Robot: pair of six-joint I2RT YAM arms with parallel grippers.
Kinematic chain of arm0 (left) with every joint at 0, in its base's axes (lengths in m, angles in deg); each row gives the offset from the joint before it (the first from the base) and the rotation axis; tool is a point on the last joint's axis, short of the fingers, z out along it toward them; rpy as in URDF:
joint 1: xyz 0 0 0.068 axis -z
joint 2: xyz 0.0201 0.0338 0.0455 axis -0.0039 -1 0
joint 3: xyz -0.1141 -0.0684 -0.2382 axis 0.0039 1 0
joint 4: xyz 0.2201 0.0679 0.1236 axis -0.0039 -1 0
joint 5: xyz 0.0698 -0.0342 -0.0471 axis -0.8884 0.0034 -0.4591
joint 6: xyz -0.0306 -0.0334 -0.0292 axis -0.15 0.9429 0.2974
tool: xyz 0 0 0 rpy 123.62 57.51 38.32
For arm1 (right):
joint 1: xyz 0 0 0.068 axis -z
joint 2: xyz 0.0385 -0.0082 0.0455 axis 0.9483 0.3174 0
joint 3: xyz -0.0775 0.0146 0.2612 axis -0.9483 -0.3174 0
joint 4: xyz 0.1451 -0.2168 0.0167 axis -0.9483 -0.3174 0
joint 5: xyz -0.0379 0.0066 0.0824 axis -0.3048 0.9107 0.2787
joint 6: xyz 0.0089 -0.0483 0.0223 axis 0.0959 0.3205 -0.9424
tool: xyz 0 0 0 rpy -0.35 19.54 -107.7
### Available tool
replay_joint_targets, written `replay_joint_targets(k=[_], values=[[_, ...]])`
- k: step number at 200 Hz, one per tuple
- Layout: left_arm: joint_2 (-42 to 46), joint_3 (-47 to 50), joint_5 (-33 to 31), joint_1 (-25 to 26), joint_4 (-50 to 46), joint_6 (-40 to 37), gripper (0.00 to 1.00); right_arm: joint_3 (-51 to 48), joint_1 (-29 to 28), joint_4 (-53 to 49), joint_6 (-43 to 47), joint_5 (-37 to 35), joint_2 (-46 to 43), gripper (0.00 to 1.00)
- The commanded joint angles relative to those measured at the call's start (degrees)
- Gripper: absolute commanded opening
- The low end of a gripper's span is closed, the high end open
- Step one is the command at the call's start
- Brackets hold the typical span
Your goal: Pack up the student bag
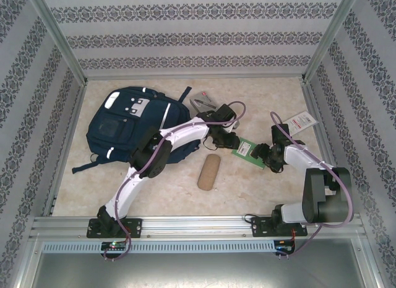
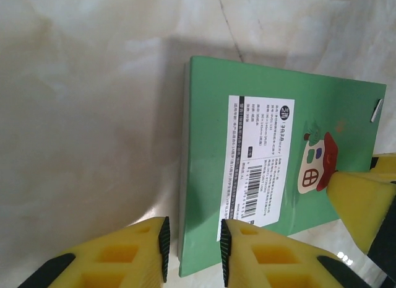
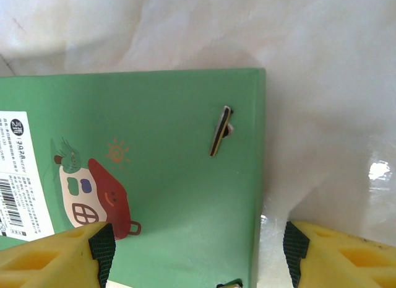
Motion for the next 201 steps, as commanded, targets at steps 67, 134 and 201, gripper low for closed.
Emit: replay_joint_targets(k=[67, 134, 201], values=[[-4.8, -3.7, 2.5, 2.0, -2.0, 1.4, 0.22, 0.0, -0.4, 6.2, 2.5, 8.2, 1.6, 0.71], [-4.5, -4.7, 3.7, 1.9, -3.3, -0.8, 0.19, -1.5, -0.5, 14.1, -0.3, 22.2, -9.0, 0.64], [-4.6, -6.3, 3.3, 1.2, -6.3, -3.6, 0.19, -2.6, 1.5, 14.7, -0.2, 23.0, -7.7, 0.56]])
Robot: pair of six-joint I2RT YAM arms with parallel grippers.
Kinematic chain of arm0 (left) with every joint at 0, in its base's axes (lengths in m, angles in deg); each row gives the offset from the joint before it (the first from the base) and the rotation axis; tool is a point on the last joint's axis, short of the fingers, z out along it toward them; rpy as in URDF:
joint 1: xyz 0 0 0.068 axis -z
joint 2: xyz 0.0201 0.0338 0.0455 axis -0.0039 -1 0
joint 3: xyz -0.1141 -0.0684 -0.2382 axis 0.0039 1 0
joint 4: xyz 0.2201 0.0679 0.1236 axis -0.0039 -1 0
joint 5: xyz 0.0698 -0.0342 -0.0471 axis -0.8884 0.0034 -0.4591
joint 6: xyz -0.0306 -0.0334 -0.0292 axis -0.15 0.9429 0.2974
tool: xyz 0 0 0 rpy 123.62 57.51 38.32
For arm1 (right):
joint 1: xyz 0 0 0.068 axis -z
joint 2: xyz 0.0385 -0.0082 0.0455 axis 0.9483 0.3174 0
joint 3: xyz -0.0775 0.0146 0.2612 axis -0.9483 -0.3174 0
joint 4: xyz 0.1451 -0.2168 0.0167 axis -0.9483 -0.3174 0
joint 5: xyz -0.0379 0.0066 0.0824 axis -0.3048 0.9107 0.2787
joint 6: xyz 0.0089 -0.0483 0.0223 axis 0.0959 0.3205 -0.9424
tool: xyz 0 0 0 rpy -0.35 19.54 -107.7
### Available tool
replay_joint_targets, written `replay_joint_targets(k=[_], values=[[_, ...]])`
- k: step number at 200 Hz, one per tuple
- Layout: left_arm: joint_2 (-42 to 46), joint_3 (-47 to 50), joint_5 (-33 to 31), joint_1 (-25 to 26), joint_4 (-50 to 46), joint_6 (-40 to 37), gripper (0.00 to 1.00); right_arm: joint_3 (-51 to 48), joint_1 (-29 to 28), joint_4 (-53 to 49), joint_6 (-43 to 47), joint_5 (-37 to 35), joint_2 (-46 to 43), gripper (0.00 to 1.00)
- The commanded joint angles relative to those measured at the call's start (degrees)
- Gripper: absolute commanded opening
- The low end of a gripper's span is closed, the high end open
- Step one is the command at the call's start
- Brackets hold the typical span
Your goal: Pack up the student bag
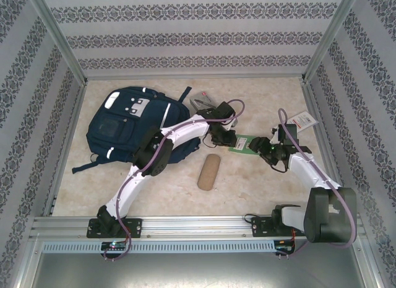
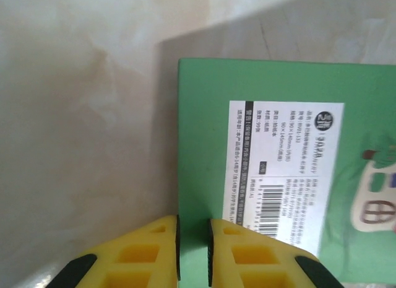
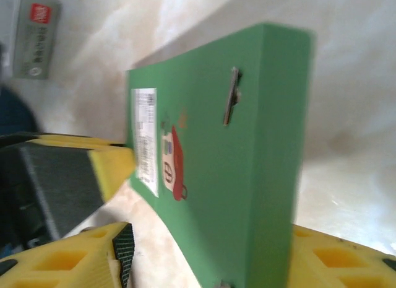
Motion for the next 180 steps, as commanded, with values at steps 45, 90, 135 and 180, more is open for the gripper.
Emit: replay_joint_targets(k=[45, 90, 135, 180], values=[[-1.6, -1.7, 3.2, 2.2, -3.2, -3.2, 0.19, 2.0, 1.7, 5.9, 1.3, 9.1, 4.2, 0.53], [-0.4, -2.5, 2.3, 1.5, -4.2, -3.2, 0.21, 1.8, 2.8, 2.6, 1.9, 5.0, 3.0, 0.17], [8.0, -2.5, -2.9, -0.9, -6.5, -4.6, 0.33, 1.5, 2.8, 2.0, 0.4, 4.8, -2.6, 0.0], [18.5, 1.3, -13.6, -5.3, -11.4, -9.1, 0.42, 2.1, 1.9, 3.4, -2.6, 8.9, -6.6, 0.0]])
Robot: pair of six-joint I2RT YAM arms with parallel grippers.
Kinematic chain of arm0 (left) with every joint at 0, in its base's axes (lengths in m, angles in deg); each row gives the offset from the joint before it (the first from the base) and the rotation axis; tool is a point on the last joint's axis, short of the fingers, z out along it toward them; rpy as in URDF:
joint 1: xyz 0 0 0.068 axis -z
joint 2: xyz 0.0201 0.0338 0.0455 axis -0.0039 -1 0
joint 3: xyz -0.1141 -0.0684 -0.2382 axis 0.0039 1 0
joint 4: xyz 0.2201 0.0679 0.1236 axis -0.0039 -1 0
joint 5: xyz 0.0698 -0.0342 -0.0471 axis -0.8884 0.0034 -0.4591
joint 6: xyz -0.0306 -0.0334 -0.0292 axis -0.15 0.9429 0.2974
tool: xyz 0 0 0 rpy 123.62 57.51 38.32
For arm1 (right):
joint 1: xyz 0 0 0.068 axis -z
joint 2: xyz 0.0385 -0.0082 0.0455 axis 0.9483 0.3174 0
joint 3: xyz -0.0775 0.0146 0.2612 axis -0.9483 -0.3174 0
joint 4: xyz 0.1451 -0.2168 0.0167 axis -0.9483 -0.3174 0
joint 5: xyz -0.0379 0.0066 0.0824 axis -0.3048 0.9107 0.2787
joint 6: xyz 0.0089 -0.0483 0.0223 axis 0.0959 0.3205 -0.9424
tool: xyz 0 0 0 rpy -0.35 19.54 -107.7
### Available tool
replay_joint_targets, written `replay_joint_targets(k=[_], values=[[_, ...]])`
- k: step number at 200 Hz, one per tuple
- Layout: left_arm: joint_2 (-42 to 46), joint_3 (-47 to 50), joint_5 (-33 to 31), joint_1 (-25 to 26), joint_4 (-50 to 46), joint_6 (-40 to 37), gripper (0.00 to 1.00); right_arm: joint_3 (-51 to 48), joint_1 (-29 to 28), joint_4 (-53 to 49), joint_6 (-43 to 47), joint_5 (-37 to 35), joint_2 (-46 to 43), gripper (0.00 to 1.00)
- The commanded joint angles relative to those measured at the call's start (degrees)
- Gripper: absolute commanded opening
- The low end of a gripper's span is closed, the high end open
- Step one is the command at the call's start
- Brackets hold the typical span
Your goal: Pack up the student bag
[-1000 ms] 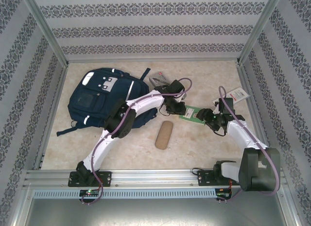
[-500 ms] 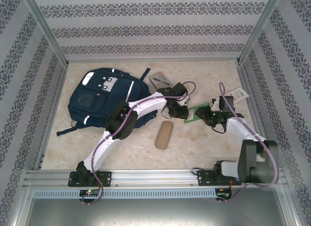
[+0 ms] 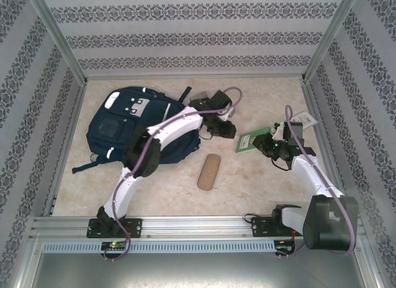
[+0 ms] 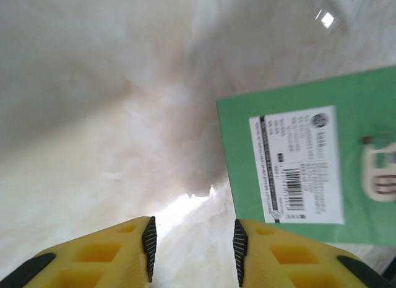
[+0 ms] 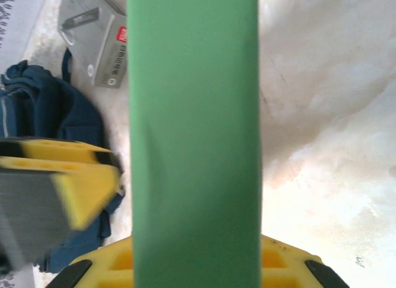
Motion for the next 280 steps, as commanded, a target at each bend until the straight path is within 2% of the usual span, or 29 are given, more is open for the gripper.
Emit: replay_joint_targets(k=[1, 57, 102, 137, 171, 179, 187, 212, 242, 280], values=[[8.8, 1.9, -8.4, -3.3, -5.0, -4.4, 0.42, 1.5, -0.7, 1.5, -2.4, 2.9, -2.5, 0.0], [17.7, 15.0, -22.6, -10.4, -7.7, -9.7, 0.42, 3.1, -7.9, 4.4, -5.8, 0.9, -3.1, 0.0], [18.1, 22.0, -30.7, -11.1, -7.8, -13.0, 0.42, 4.1, -12.8, 7.0, -7.3, -0.3, -0.5, 0.0], [15.6, 23.6, -36.8, -11.1, -8.1, -14.2, 0.42, 4.2, -15.5, 8.5, -8.3, -1.1, 0.8, 0.0], [13.3, 24.3, -38.0, -11.1, -8.0, -15.0, 0.42, 4.7, -17.5, 9.4, -8.8, -1.8, 1.8, 0.0], [13.2, 24.6, -38.7, -11.1, -7.9, -14.9, 0.4, 4.9, -17.7, 9.5, -8.9, -1.7, 2.0, 0.0], [13.4, 24.9, -39.3, -11.0, -7.9, -14.8, 0.32, 4.9, -18.0, 9.7, -9.1, -1.7, 2.1, 0.0], [15.8, 24.6, -40.6, -11.1, -8.2, -14.5, 0.0, 5.1, -18.6, 11.4, -10.5, -1.4, 2.4, 0.0], [20.9, 21.7, -39.7, -11.2, -9.2, -14.2, 0.0, 4.9, -20.1, 16.7, -14.0, -0.8, 4.0, 0.0], [26.0, 15.5, -33.7, -13.4, -12.1, -13.9, 0.0, 6.3, -23.4, 27.2, -20.6, 0.5, 9.4, 0.0]])
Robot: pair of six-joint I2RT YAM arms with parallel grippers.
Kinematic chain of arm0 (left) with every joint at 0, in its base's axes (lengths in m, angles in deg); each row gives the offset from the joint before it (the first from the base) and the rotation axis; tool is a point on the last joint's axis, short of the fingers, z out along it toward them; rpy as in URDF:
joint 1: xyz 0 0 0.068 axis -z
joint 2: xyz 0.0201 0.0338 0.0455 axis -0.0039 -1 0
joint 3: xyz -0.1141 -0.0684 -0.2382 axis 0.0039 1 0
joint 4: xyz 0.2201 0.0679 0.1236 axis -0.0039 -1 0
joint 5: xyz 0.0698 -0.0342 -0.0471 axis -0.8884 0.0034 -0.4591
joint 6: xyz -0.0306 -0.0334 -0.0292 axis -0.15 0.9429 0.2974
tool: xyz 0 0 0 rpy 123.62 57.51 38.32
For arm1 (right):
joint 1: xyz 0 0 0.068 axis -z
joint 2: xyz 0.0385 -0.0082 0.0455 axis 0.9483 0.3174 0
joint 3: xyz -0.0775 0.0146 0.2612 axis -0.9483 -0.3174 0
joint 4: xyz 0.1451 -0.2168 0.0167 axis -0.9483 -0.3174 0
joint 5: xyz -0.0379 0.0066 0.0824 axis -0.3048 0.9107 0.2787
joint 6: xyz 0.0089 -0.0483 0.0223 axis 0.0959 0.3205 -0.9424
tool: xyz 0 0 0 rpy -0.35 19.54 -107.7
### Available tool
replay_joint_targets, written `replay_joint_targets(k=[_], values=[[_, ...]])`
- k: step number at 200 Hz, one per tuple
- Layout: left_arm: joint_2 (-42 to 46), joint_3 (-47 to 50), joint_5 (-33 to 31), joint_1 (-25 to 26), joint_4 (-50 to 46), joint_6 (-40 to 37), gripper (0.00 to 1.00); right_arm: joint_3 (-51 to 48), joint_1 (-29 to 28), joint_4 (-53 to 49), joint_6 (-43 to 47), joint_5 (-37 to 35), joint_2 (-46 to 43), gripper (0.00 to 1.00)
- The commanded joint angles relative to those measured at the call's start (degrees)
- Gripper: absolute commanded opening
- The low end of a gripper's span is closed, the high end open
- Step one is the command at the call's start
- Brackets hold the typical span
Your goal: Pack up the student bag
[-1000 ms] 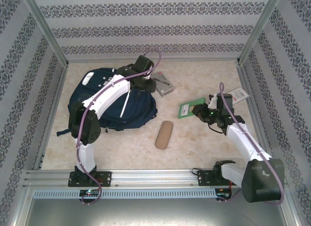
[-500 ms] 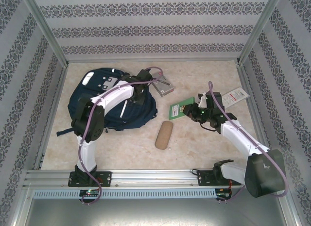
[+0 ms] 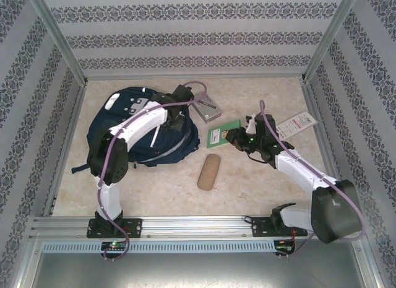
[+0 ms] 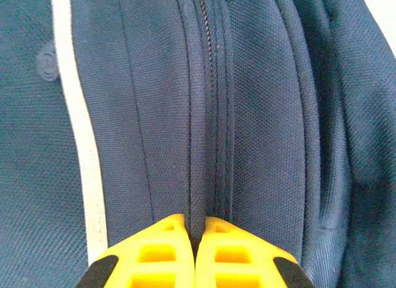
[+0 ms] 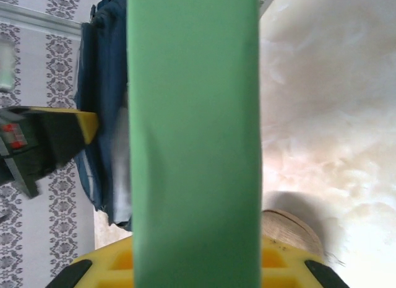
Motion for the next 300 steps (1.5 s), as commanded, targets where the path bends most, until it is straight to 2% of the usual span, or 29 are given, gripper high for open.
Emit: replay_joint_targets(k=[1, 47, 91, 152, 186, 201, 209, 218, 235, 251, 300], values=[[6.3, -5.5, 2.6, -2.0, -3.0, -0.1, 0.0, 3.1, -2.1, 11.4, -5.6, 1.4, 2.8, 0.0], [9.9, -9.6, 12.1, -6.9, -4.4, 2.4, 0.0, 10.1, -8.9, 24.5, -13.5, 0.2, 13.5, 0.0], [12.7, -9.6, 21.8, -12.6, -2.3, 6.4, 0.0, 21.2, -15.4, 31.0, -17.9, -3.3, 26.8, 0.0], [14.0, -10.7, 27.2, -15.6, -1.3, 8.9, 0.0, 35.3, -21.2, 35.3, -26.6, -12.0, 44.9, 0.0], [14.0, -10.7, 29.6, -16.3, -1.1, 9.8, 0.0, 46.7, -23.4, 33.6, -27.5, -14.3, 53.6, 0.0], [13.9, -10.3, 30.1, -16.4, -1.0, 10.0, 0.0, 53.0, -24.2, 31.1, -27.9, -13.2, 57.6, 0.0], [13.9, -10.1, 30.3, -16.5, -0.7, 10.0, 0.0, 56.5, -24.5, 29.4, -27.8, -11.7, 59.6, 0.14], [13.8, -9.8, 30.5, -16.6, -0.6, 10.1, 0.0, 59.2, -24.9, 27.2, -27.7, -10.6, 61.1, 0.37], [13.8, -9.8, 30.8, -16.9, -0.7, 10.0, 0.0, 59.9, -25.2, 23.5, -25.7, -10.1, 60.7, 0.57], [13.8, -9.7, 31.0, -17.3, -0.7, 9.8, 0.0, 57.6, -25.3, 18.3, -22.2, -11.8, 57.7, 0.63], [13.8, -9.3, 31.0, -17.8, -0.6, 9.3, 0.0, 53.0, -24.4, 10.2, -16.0, -13.9, 51.0, 0.65]])
